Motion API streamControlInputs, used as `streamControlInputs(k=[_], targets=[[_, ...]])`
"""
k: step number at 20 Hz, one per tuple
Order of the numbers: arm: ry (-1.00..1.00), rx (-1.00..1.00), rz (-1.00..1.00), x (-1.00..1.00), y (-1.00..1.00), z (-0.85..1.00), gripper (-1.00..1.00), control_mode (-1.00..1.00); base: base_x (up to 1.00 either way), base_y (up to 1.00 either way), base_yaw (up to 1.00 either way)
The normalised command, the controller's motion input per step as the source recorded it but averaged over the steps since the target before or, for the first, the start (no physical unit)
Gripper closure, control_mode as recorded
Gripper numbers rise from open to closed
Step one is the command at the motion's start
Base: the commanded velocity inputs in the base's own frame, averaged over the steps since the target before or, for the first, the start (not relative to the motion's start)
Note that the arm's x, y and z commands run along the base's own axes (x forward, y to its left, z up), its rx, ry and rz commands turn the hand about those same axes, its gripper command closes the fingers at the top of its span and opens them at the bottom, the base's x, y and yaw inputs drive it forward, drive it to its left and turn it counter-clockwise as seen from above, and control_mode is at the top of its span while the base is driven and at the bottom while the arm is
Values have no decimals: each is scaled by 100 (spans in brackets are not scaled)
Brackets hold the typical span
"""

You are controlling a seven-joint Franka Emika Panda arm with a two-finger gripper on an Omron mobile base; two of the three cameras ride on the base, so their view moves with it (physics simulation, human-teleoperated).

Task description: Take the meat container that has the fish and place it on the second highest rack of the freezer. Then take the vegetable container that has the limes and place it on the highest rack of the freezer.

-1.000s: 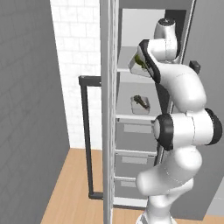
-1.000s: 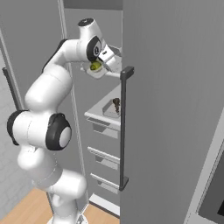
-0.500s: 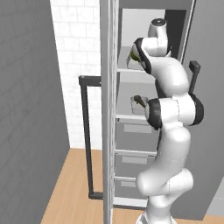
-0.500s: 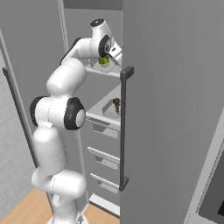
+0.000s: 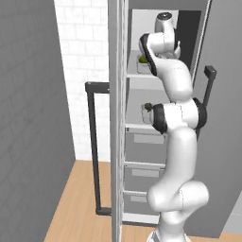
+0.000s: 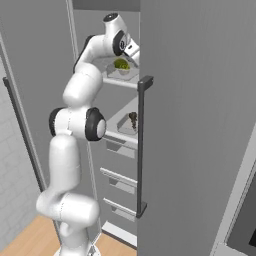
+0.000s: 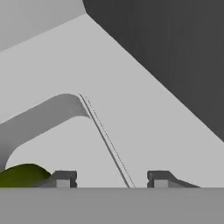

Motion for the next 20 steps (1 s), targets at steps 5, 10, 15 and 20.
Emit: streamControlInputs(k=[5, 10, 15, 20], targets=[[-32, -16, 5, -91, 31, -57, -100, -100, 0, 0, 0], [-42, -27, 7, -100, 59, -100, -100, -100, 0, 0, 0], [-73, -21, 5, -100, 9, -61, -100, -100, 0, 0, 0], [-50, 5, 6, -100, 3, 0, -100, -100, 0, 0, 0]])
